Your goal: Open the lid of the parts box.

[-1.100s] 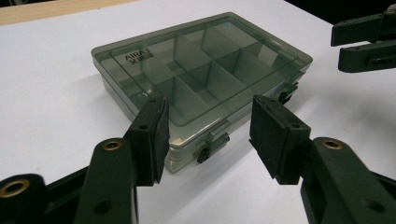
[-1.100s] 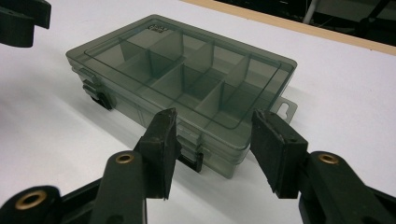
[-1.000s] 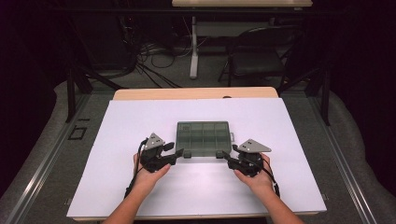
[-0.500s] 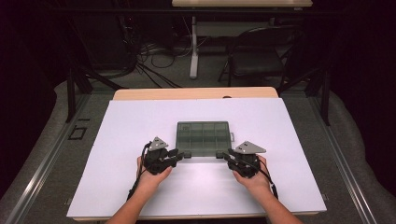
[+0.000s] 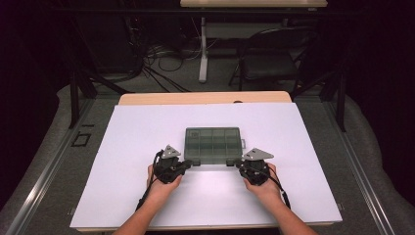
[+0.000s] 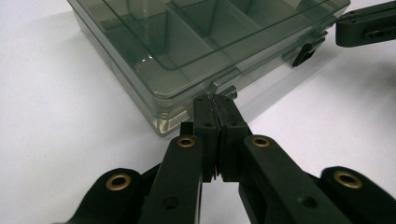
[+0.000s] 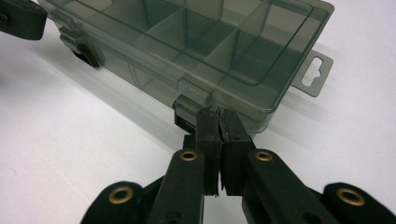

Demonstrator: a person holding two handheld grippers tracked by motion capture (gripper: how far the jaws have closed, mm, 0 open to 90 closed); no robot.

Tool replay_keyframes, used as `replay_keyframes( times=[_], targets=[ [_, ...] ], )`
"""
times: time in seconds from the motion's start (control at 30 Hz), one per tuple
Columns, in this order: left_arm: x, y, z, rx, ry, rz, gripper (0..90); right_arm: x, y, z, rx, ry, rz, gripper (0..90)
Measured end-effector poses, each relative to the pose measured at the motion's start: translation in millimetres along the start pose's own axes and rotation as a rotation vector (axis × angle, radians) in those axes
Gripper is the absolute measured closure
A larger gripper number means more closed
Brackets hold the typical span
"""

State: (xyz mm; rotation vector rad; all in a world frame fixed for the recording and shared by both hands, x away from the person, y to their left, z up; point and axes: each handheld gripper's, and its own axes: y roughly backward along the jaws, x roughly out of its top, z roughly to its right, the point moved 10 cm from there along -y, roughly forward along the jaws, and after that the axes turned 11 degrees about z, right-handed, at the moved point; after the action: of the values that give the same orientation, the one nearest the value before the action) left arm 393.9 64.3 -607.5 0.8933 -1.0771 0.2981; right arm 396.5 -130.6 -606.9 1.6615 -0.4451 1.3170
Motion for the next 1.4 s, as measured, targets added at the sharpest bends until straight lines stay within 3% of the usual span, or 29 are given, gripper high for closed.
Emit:
replay_keyframes(
  times=[0.33, 0.97, 1.03, 1.17, 1.4],
  targets=[
    [-3.8, -6.1, 1.0, 0.003, -0.021, -0.018, 90.0, -1.4, -4.8, 1.8, -0.004, 0.003, 0.008, 89.7],
    [-2.2, -7.5, 0.4, 0.005, -0.016, -0.006, 90.0, -2.1, -5.6, -1.8, 0.004, 0.011, -0.005, 90.0],
    [-2.1, -7.1, 0.5, 0.004, -0.016, -0.009, 90.0, 0.0, -7.6, -2.1, 0.007, 0.010, 0.026, 90.0],
    [-1.0, -6.5, 1.5, -0.001, -0.012, -0.003, 89.9, 0.2, -5.6, -2.8, 0.006, 0.006, 0.014, 90.0],
    [5.3, -3.7, 2.2, -0.006, 0.002, 0.027, 89.9, 6.4, -4.1, -5.8, 0.010, 0.004, 0.046, 90.0]
  ],
)
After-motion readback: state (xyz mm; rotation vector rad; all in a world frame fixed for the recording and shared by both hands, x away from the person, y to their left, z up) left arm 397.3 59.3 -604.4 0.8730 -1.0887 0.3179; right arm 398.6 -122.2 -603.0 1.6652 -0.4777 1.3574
